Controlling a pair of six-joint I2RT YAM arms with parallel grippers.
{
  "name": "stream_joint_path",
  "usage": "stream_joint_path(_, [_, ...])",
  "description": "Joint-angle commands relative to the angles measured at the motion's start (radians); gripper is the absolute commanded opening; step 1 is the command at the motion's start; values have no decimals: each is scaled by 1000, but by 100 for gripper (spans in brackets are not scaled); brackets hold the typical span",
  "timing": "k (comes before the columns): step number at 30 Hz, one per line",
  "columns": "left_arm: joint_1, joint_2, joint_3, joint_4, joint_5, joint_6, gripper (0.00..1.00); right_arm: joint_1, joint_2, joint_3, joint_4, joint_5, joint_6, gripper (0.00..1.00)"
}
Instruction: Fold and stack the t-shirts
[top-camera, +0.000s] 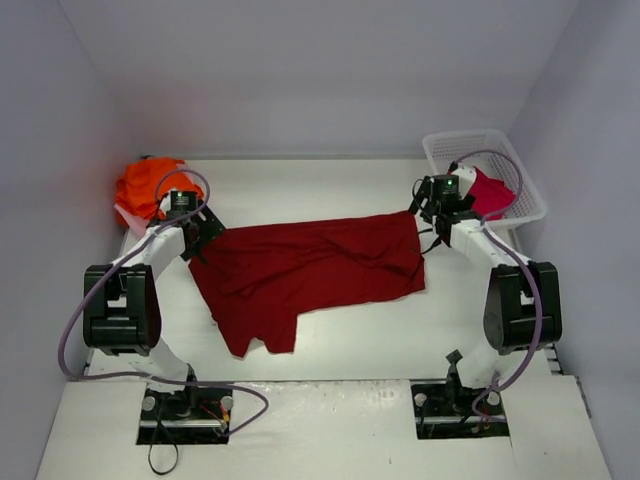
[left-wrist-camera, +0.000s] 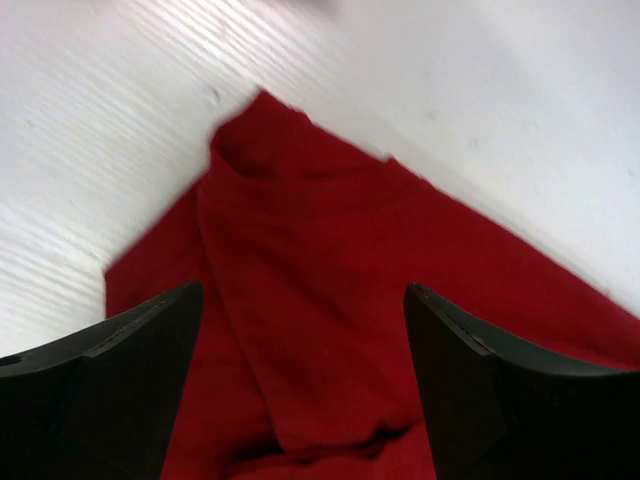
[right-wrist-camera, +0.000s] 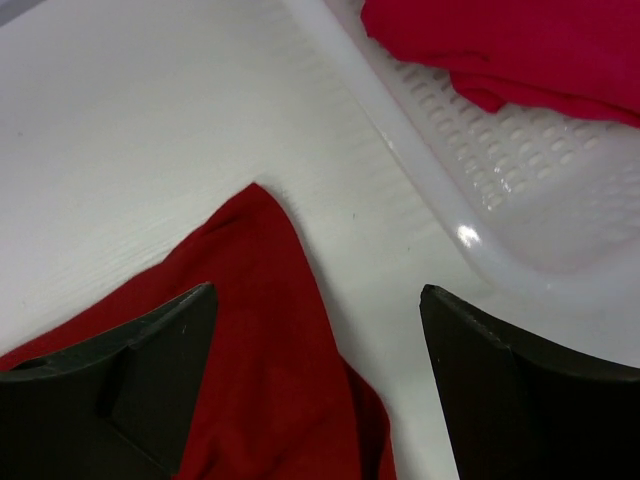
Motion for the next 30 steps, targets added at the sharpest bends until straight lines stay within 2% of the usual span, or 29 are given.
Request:
stream_joint_path(1, [-57, -93, -18, -16, 18, -46, 76, 45, -80, -50, 17, 26, 35, 79])
stream_joint_path(9, [-155, -148, -73, -43, 1, -103, 76, 95, -130, -148, 11, 42, 71, 78])
stream_joint_path(15, [-165, -192, -164, -10, 21, -156, 76, 118, -186, -209, 11, 54, 85, 77])
stream_joint_path(30, [-180, -223, -242, 10, 20, -201, 76, 124, -212, -289, 25, 45, 92, 76])
